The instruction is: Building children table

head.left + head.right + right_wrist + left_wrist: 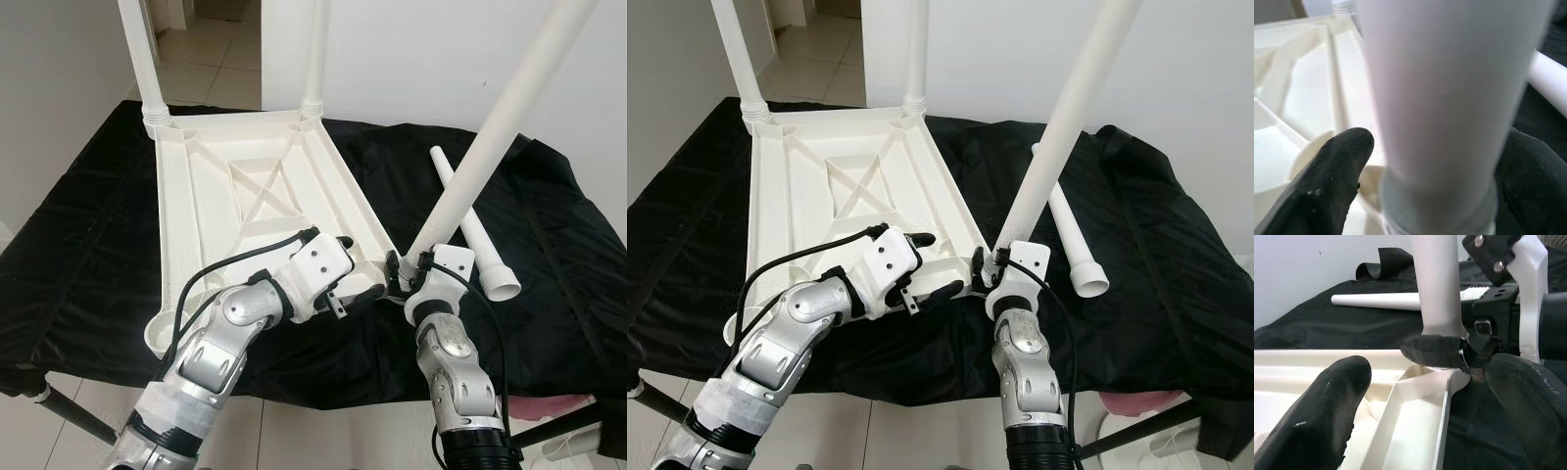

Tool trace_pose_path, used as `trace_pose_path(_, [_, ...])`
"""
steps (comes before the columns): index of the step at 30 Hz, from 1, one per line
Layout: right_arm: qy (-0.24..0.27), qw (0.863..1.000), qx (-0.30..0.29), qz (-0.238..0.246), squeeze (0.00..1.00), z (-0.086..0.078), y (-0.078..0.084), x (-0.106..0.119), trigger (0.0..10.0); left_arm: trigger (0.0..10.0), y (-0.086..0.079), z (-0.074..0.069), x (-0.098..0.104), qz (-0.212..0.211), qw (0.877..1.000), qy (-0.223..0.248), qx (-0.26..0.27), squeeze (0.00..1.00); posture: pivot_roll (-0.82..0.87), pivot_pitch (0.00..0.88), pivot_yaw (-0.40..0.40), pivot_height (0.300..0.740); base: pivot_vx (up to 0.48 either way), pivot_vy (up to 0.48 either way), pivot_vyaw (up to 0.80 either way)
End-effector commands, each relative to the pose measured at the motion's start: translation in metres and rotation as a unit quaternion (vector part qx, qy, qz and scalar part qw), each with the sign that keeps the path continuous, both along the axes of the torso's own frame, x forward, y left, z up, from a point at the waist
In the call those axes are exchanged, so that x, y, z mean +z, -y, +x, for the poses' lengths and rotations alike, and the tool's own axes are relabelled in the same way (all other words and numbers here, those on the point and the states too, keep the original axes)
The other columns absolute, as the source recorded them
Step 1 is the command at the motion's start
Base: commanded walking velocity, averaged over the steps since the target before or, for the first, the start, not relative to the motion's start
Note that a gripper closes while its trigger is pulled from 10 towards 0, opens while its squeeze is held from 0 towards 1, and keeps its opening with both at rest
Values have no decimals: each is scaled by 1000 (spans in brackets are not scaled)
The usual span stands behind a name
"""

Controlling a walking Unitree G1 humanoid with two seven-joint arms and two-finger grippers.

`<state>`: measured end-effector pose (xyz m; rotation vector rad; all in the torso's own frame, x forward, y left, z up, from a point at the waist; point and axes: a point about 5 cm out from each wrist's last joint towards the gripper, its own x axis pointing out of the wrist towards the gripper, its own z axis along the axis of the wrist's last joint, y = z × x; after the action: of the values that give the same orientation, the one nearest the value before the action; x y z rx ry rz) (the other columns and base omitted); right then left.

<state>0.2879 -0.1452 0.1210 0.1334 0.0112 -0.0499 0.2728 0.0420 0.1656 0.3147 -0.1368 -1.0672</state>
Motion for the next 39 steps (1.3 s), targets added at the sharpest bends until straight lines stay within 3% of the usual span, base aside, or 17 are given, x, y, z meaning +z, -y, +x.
trace_pose_path(1, [0,1000,7,2,541,-1,1,-2,10000,10000,3,-5,1,-1,1000,1,-29,0,-9,0,-77,740,0,0,0])
trace_pose_path(2, [4,1000,14,-2,541,-1,2,-2,10000,10000,2,-6,1,0,999,0,-32,0,-8,0,-78,740,0,0,0])
trace_pose_path(3, [9,1000,23,0,0,-1,4,-1,10000,10000,1,-6,0,1,1000,-2,-30,0,-8,0,-78,740,0,0,0])
trace_pose_path(12, [35,995,83,-33,0,-5,26,3,10000,10000,1,-8,0,2,999,-7,-33,0,-13,0,-77,740,0,0,0])
trace_pose_path(19, [52,981,173,-66,0,3,49,1,10000,10000,9,-17,-3,-7,997,-35,-66,0,-14,0,-72,740,0,0,0])
trace_pose_path(22, [54,977,193,-77,0,5,49,1,10000,10000,11,-18,-5,-3,997,-39,-70,0,-16,0,-68,740,0,0,0])
trace_pose_path(23, [58,966,232,-100,0,9,49,1,10000,10000,14,-23,-9,5,996,-44,-81,0,-15,0,-63,740,0,0,0])
trace_pose_path(36, [68,936,297,-174,0,29,52,2,10000,10000,17,-22,-10,6,995,-56,-85,0,-10,0,-65,740,0,0,0])
trace_pose_path(38, [67,931,306,-187,0,31,51,2,9686,10000,17,-23,-13,6,994,-65,-83,0,-10,0,-67,740,0,0,0])
trace_pose_path(39, [66,932,306,-184,0,31,51,1,4902,10000,18,-23,-14,5,994,-67,-82,0,-8,0,-69,740,0,0,0])
